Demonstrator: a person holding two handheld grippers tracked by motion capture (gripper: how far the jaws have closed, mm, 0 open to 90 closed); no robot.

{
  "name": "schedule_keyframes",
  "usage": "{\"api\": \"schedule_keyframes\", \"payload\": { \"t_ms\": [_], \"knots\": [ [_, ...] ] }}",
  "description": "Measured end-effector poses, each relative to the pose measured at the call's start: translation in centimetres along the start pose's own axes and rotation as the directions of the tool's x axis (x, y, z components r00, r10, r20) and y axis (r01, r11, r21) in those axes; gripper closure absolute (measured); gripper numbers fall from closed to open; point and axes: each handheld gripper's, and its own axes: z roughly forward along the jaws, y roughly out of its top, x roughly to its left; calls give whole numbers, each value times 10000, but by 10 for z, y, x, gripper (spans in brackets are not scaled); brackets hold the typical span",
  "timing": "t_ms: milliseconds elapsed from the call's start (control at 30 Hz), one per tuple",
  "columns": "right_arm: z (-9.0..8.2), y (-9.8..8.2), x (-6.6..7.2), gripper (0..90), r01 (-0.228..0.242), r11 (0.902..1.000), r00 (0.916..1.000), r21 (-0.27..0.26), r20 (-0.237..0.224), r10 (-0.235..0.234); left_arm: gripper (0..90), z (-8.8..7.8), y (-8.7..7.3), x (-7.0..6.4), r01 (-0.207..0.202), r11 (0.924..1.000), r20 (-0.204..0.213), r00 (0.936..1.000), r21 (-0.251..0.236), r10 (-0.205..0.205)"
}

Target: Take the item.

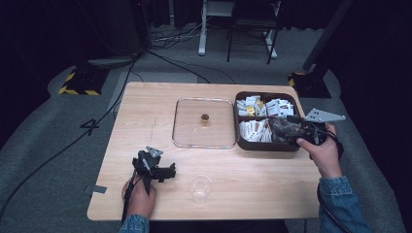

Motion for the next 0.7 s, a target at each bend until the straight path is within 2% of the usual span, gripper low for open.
{"api": "schedule_keyframes", "payload": {
  "t_ms": [67, 100, 167, 233, 333, 467, 567, 700],
  "knots": [
    [1, -2, -5, 225, -59, 10000, 9999, 36, 131, 59, 0, 0, 0, 0, -2, 10000, -2, 10000, 3, 2],
    [1, -4, -10, 225, -231, 9997, 9994, -20, 251, 231, 0, 0, 0, 0, -3, 10000, -5, 10000, 0, 3],
    [1, -5, -12, 225, -264, 9996, 9991, -41, 343, 265, 0, 0, 0, 0, 0, 10000, -4, 10000, 3, 0],
    [2, -8, -15, 256, -446, 9988, 9977, -183, 493, 455, 0, 0, 0, 0, -3, 10000, -3, 10000, 4, 3],
    [8, -12, -16, 295, -461, 9989, 9977, -125, 491, 467, 1, 0, 0, 0, -5, 10000, -4, 10000, 4, 5],
    [17, -19, -24, 302, -623, 9979, 9920, 179, 1115, 600, 0, 0, 0, 0, -20, 10000, -20, 10000, 8, 20],
    [21, -28, -32, 302, -718, 9952, 9896, 672, 1294, 627, 0, 0, 0, 0, -6, 10000, -2, 10000, 5, 6],
    [23, -36, -38, 302, -956, 9917, 9859, 864, 1458, 824, 0, 0, 0, 0, 1, 10000, -4, 10000, 1, -1]
  ]
}}
